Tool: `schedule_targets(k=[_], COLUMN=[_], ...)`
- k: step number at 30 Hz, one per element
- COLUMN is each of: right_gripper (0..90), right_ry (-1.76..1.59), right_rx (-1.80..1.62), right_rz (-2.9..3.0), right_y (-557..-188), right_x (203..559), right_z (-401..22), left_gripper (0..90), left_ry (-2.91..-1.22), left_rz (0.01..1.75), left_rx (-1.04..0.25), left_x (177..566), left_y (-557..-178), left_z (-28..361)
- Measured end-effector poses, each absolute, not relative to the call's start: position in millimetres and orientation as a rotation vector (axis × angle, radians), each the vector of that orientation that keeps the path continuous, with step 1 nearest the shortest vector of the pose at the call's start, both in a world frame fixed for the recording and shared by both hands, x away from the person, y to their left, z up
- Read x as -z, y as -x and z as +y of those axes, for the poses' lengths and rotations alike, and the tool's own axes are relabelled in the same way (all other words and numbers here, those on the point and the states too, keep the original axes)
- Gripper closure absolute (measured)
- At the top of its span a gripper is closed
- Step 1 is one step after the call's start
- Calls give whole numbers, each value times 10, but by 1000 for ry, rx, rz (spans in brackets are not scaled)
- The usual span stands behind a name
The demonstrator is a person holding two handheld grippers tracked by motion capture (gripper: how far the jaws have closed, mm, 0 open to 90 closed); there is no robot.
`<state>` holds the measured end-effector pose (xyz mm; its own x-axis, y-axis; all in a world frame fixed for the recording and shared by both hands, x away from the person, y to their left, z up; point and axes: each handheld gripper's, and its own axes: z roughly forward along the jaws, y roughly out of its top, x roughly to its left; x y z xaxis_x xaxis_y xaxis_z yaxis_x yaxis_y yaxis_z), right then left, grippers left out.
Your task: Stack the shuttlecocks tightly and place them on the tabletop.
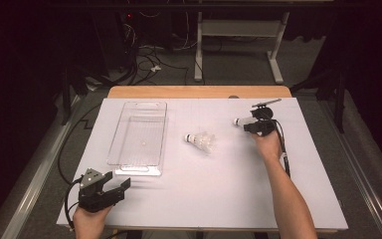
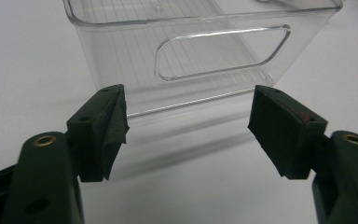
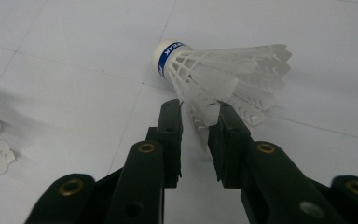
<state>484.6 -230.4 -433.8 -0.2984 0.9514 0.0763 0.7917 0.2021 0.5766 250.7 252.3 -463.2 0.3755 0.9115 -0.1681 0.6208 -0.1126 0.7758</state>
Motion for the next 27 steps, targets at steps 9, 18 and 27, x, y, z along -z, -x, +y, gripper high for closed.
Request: schedule_targets(k=[9,18,27], right_gripper=[860,900,900], right_ry=[-1600,-1566,-1568], right_rx=[-768,-773,-788], right_rz=[2213,2236,2240], right_y=[-4836,-4825,-4793], right_x=[4339,4334,4306], right_z=[-2287,-2261,-2291], left_gripper=[289,290,291], left_ry=[-1831,-1832,-1826], left_rz=[1337,1335,1336], left_rx=[-450,-450,-449], left_x=[4634,4634,4633], left_y=[-2511,-2510,-2506], left_z=[2523,2522,2525])
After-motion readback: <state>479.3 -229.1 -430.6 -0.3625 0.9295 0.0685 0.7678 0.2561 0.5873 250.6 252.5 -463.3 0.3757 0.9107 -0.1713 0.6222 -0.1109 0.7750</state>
